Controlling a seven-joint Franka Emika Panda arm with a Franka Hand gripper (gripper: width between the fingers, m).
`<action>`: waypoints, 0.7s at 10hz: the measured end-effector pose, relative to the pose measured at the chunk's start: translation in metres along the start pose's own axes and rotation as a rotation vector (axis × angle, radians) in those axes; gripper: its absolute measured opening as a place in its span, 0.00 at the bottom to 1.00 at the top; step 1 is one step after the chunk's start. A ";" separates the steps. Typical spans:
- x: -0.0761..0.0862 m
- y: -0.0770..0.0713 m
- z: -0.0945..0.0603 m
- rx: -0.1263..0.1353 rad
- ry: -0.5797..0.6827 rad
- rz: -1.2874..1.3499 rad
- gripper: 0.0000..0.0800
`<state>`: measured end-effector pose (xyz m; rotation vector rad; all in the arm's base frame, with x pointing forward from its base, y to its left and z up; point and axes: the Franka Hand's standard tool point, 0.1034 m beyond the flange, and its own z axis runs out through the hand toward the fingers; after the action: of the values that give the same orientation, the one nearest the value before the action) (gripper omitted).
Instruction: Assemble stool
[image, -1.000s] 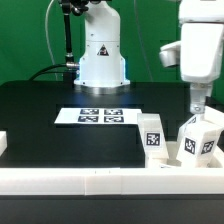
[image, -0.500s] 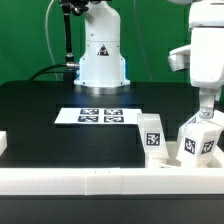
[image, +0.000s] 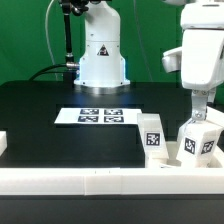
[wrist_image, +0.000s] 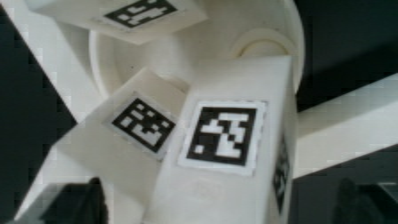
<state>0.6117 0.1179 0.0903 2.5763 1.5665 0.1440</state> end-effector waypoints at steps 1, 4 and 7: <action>0.000 0.000 0.000 0.000 0.000 0.001 0.47; -0.001 0.000 0.000 0.000 0.000 0.001 0.44; -0.003 0.001 -0.001 -0.001 0.000 0.002 0.44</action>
Offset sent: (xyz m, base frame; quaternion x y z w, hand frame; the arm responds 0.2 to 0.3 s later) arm -0.0021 -0.0010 -0.0011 0.0006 0.0022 0.0000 1.0000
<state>0.6109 0.1145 0.0910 2.5772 1.5627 0.1450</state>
